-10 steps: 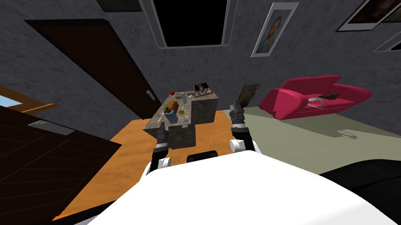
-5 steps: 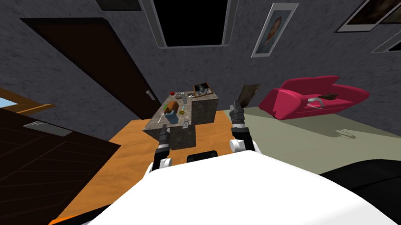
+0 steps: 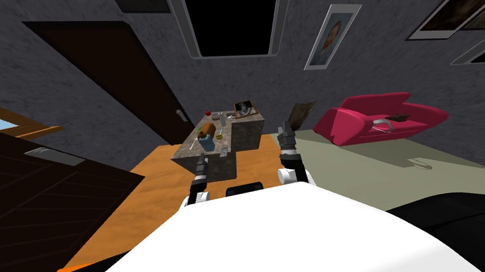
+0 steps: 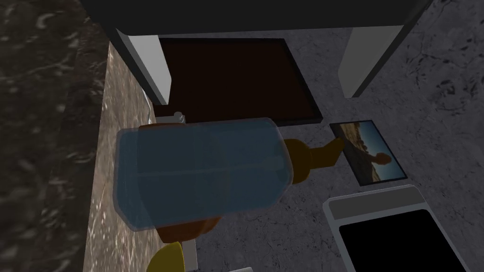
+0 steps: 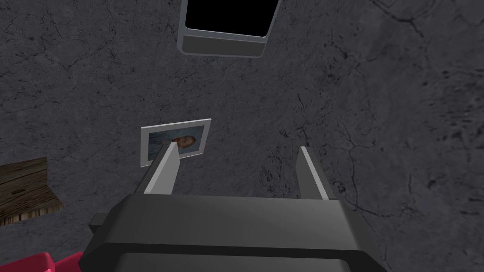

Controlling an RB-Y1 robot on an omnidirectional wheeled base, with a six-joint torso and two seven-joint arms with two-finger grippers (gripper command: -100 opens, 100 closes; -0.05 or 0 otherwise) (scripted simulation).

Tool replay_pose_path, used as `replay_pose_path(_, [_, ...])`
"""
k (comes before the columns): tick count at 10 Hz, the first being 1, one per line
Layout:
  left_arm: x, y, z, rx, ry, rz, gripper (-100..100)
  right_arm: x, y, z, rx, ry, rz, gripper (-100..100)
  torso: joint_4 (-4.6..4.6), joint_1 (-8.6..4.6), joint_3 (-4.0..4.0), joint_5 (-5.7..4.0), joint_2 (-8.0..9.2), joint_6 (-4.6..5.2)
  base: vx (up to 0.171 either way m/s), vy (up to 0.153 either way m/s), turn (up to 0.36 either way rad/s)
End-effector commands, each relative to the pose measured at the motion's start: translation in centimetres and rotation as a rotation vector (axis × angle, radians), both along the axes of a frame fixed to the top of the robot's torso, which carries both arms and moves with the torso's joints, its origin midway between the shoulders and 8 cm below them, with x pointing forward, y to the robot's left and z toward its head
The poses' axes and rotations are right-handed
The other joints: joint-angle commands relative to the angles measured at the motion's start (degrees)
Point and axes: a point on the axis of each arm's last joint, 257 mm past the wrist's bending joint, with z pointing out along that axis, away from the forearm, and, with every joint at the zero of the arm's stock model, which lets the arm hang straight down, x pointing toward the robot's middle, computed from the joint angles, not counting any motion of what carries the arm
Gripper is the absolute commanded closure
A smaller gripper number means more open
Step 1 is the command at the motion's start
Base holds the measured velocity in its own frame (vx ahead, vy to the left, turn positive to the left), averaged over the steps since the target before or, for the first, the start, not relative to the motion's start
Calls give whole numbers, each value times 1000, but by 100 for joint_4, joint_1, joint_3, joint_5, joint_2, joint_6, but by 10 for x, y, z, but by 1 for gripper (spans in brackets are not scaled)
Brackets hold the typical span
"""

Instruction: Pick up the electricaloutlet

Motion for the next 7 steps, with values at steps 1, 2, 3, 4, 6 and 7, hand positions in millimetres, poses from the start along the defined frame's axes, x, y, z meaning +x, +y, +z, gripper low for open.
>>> replay_pose_path(1, [2,-3,-15,-7,34,-2,-100,0,0,0,0,0,0,0,0,0,0,0,0,0,43,-36,14])
replay_pose_path(2, [3,-4,-24,-11,54,-3,-100,0,0,0,0,0,0,0,0,-1,0,-1,0,0,47,-33,14])
replay_pose_path(3, [3,-6,-33,-16,73,-4,-100,0,0,0,0,0,0,0,0,0,0,-1,-1,0,47,-42,13])
replay_pose_path(4, [4,-7,-42,-21,91,-5,-100,0,0,0,0,0,0,0,0,-3,-1,-1,-1,0,44,-39,12])
replay_pose_path(6, [4,-14,-64,-43,138,-6,-100,0,0,0,0,0,0,0,0,-2,1,-1,2,0,42,-39,19])
replay_pose_path(7, [4,-17,-71,-54,151,-5,-100,0,0,0,0,0,0,0,0,-3,0,-1,0,0,49,-46,15])
